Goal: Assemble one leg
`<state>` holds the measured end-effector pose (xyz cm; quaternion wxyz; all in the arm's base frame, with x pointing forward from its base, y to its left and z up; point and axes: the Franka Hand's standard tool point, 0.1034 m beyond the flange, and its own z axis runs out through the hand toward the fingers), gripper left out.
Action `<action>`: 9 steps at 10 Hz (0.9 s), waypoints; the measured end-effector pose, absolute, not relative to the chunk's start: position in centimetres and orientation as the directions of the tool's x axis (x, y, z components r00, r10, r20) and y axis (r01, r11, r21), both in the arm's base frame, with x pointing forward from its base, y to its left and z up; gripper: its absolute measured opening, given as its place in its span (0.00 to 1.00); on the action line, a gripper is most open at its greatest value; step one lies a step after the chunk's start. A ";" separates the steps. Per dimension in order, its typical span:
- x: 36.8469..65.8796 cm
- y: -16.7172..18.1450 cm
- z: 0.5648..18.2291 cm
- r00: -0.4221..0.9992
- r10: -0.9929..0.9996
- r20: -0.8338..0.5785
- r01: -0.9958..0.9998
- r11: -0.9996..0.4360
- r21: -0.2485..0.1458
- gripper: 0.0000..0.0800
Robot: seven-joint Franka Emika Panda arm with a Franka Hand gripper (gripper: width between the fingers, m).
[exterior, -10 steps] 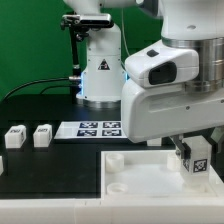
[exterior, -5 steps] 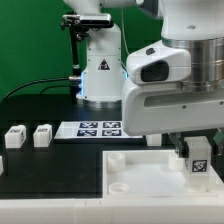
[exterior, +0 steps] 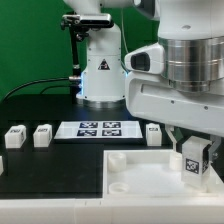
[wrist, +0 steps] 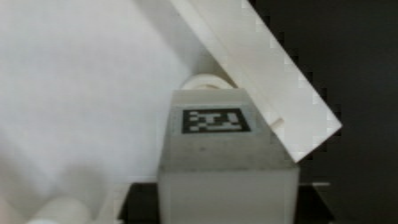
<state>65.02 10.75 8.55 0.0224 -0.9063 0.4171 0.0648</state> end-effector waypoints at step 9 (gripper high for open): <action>64.4 11.3 8.2 0.722 -0.677 -0.147 -0.681 -0.732 0.028 0.80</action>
Offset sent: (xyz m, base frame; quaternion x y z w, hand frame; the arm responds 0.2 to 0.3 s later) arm 0.0000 0.0000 0.0000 0.0000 0.0000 0.0000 1.0000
